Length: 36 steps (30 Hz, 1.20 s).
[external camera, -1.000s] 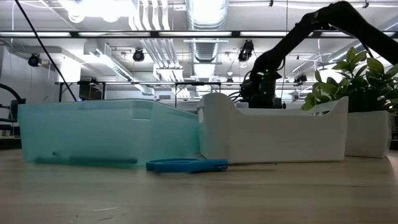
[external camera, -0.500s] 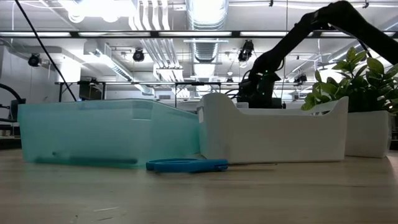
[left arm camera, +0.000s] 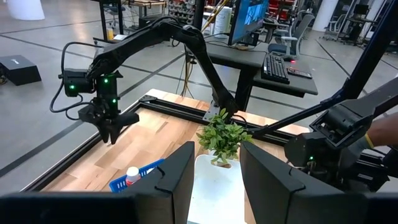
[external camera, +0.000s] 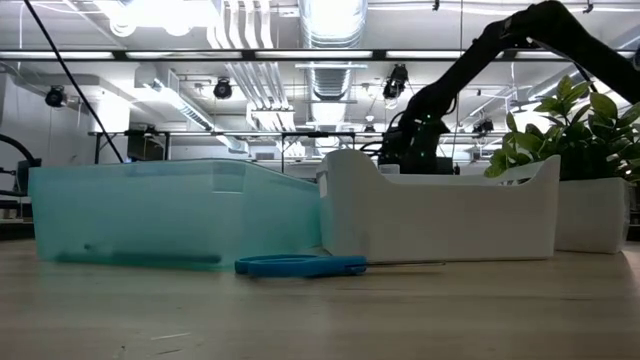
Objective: Pick & Place Paint Supplies
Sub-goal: Put the white eyeshadow brush into the green bin
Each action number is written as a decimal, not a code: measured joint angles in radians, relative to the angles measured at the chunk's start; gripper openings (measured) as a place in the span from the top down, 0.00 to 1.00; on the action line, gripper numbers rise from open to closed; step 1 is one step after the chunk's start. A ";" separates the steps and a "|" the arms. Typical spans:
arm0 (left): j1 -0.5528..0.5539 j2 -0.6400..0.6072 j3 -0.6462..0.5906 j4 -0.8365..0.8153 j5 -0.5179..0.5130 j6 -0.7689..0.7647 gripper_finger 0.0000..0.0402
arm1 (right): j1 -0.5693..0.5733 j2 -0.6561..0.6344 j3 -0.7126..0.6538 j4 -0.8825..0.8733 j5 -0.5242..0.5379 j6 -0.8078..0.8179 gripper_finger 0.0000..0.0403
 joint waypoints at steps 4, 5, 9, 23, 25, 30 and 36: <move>0.000 0.000 0.000 0.000 0.000 0.000 0.66 | 0.000 0.000 -0.026 0.025 0.045 -0.028 0.66; 0.000 0.000 0.000 0.000 0.000 0.000 0.66 | 0.000 0.000 -0.031 0.036 0.069 -0.029 0.66; 0.000 0.000 0.000 0.000 0.000 0.000 0.66 | -0.003 0.000 -0.044 0.075 0.096 -0.037 0.66; 0.000 0.000 0.000 0.000 0.000 -0.003 0.66 | -0.003 0.005 -0.086 0.150 0.123 -0.062 0.66; 0.000 0.000 0.000 0.000 0.000 -0.003 0.66 | -0.004 0.002 -0.103 0.165 0.122 -0.063 0.66; 0.002 0.000 0.000 0.000 0.000 -0.003 0.66 | -0.003 -0.002 -0.131 0.202 0.134 -0.059 0.66; 0.011 0.000 0.000 0.000 -0.004 -0.004 0.66 | -0.002 0.000 -0.141 0.224 0.189 -0.032 0.76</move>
